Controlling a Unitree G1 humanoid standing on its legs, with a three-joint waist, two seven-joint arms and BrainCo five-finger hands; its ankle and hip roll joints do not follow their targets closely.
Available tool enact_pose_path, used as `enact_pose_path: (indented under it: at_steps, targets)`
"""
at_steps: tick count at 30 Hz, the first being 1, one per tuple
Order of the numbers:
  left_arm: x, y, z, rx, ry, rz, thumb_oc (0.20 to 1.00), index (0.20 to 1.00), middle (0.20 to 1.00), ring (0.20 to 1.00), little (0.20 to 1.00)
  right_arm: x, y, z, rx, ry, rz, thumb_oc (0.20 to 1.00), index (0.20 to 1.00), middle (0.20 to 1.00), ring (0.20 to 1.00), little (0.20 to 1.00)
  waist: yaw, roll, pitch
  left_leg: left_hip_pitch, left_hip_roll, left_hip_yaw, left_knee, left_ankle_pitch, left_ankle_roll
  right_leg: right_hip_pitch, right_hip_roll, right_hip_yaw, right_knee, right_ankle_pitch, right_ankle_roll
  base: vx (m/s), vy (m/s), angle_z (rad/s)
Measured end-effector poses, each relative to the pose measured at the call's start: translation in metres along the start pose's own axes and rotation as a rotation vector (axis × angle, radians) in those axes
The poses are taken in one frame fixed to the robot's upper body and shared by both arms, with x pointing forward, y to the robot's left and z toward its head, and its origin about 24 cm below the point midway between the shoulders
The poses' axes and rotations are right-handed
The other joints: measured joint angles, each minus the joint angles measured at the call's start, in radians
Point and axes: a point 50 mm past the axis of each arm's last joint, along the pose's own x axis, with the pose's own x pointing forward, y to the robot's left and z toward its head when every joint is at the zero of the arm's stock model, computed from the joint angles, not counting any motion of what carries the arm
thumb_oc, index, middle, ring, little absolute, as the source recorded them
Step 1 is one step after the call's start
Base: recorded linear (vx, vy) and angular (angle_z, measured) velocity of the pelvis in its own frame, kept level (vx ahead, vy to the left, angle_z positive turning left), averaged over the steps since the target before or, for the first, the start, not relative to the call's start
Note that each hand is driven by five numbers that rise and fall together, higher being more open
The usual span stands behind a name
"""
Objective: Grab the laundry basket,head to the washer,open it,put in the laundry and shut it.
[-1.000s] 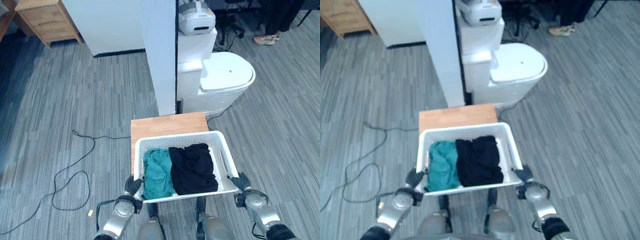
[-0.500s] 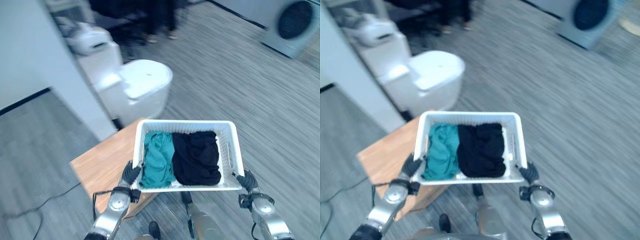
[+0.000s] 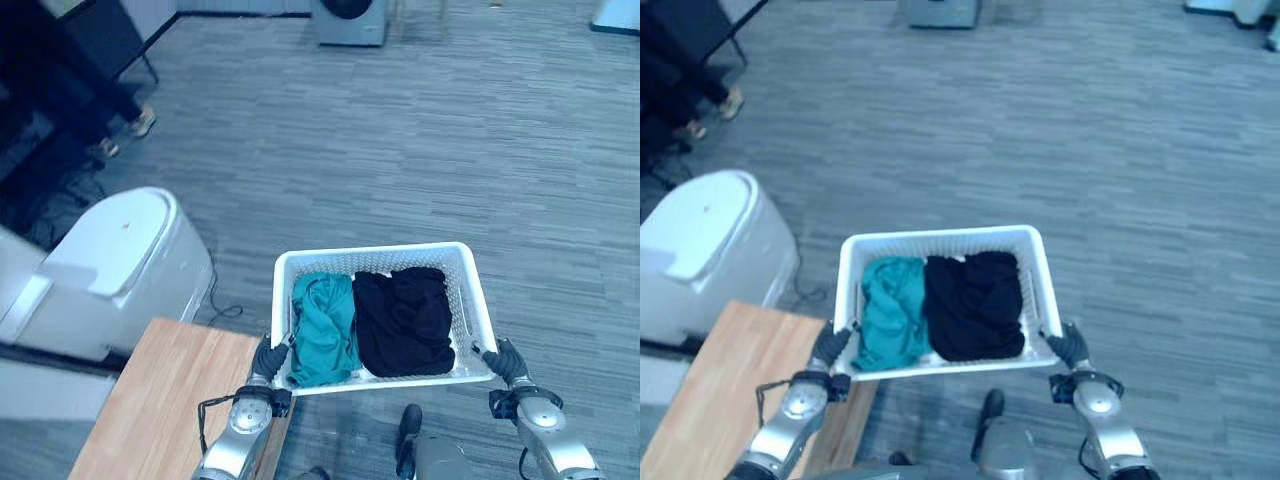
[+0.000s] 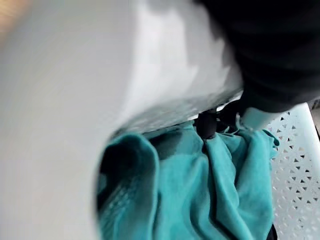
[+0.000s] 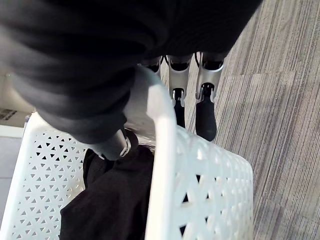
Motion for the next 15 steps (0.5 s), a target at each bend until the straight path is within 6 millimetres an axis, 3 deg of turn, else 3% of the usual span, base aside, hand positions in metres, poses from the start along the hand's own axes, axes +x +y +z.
enact_pose_path:
  at_steps: [2,3,5,7,8,10,12,15]
  targets:
    - [-0.001,-0.008,-0.001,-0.02,0.003,-0.015,0.2,0.2,0.2,0.2,0.2,0.0,-0.006,0.002,-0.014,-0.004,-0.009,0.2,0.2,0.2,0.2,0.2,0.014,0.001,-0.003,-0.073,0.01,-0.095,0.121,-0.012,-0.066,0.028,0.022,0.026,-0.042,0.014,-0.037,0.21,-0.12,-0.66]
    - [0.002,-0.012,0.003,-0.028,-0.012,-0.023,0.2,0.2,0.2,0.2,0.2,0.0,-0.01,0.003,-0.017,-0.011,-0.019,0.2,0.2,0.2,0.2,0.2,0.016,-0.006,0.0,-0.129,-0.042,-0.177,0.139,-0.035,-0.077,0.038,0.021,0.041,-0.062,0.027,-0.036,0.26,-0.052,-0.51]
    - [0.001,-0.012,0.002,-0.026,-0.011,-0.023,0.2,0.2,0.2,0.2,0.2,0.0,-0.013,0.009,-0.027,-0.034,-0.02,0.2,0.2,0.2,0.2,0.2,0.014,-0.012,0.001,-0.185,-0.097,-0.209,0.088,-0.053,-0.072,0.055,0.03,0.073,-0.086,0.016,-0.043,0.32,-0.02,-0.36]
    - [-0.001,-0.011,-0.002,-0.025,0.003,-0.023,0.2,0.2,0.2,0.2,0.2,-0.001,-0.011,0.007,-0.02,-0.029,-0.016,0.2,0.2,0.2,0.2,0.2,0.039,-0.036,0.012,-0.187,-0.156,-0.202,-0.115,-0.034,-0.025,0.12,0.036,0.105,-0.144,0.017,-0.049,0.32,-0.008,-0.43]
    - [-0.003,-0.012,-0.005,-0.026,0.011,-0.026,0.2,0.2,0.2,0.2,0.2,-0.002,-0.011,0.005,-0.024,-0.02,-0.016,0.2,0.2,0.2,0.2,0.2,0.047,-0.05,0.017,-0.188,-0.164,-0.2,-0.187,-0.005,-0.015,0.131,0.043,0.106,-0.149,0.02,-0.043,0.23,-0.012,-0.38]
    - [-0.004,-0.012,-0.008,-0.026,0.025,-0.029,0.2,0.2,0.2,0.2,0.2,-0.003,-0.009,0.002,-0.024,-0.009,-0.01,0.2,0.2,0.2,0.2,0.2,0.052,-0.041,0.012,-0.256,-0.168,-0.226,-0.258,0.049,-0.019,0.156,0.067,0.112,-0.15,-0.011,-0.034,0.41,-0.003,-0.2]
    - [-0.006,-0.012,-0.012,-0.025,0.04,-0.033,0.2,0.2,0.2,0.2,0.2,-0.003,-0.007,-0.006,-0.016,0.021,-0.012,0.2,0.2,0.2,0.2,0.2,0.083,-0.033,0.009,-0.281,-0.165,-0.284,-0.415,0.108,-0.034,0.183,0.097,0.152,-0.15,-0.049,-0.037,0.5,0.032,-0.36]
    - [-0.009,-0.01,-0.02,-0.019,0.08,-0.032,0.2,0.2,0.2,0.2,0.2,-0.005,-0.003,-0.013,-0.009,0.05,-0.002,0.2,0.2,0.2,0.2,0.2,0.124,-0.036,0.015,-0.329,-0.163,-0.301,-0.443,0.132,-0.024,0.244,0.107,0.201,-0.144,-0.097,-0.016,0.45,0.075,-0.51]
